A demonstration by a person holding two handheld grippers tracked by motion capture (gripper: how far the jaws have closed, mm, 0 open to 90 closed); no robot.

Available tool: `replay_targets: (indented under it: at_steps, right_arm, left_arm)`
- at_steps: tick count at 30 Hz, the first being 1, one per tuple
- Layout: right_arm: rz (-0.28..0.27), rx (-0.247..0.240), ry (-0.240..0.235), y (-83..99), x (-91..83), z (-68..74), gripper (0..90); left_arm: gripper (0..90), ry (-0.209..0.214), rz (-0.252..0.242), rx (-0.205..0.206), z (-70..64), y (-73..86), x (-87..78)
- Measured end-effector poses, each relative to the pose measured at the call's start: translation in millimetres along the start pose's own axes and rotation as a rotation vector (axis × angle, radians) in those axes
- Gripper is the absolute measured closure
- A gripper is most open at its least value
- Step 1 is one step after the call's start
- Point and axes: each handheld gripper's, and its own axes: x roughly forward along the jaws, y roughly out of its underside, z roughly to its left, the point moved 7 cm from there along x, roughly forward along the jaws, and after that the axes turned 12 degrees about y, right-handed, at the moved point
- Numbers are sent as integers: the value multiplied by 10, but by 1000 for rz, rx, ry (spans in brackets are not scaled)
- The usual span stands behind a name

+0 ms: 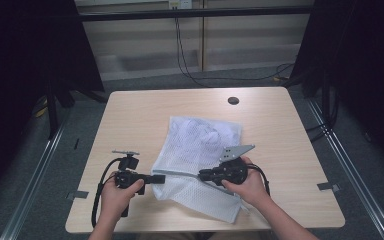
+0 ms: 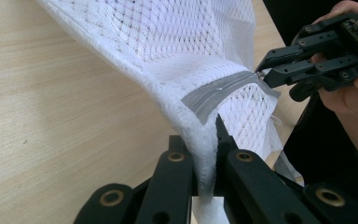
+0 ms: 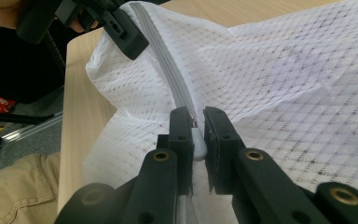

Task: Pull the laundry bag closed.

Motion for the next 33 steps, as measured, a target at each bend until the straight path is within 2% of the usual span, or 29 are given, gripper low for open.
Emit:
replay_targets:
  at_steps: [26,28,31,33]
  right_arm:
    - [4,11,5,59,-35,-52,820]
    - [11,5,4,58,-44,-44,821]
    - [9,2,5,47,-60,-45,820]
    - [5,7,5,40,-68,-48,820]
  left_arm:
    - [900,0,4,-13,19,7,-23]
    - [900,6,1,-24,15,9,-20]
    - [900,-5,8,-3,39,7,-38]
    - [900,8,1,-20,26,9,-28]
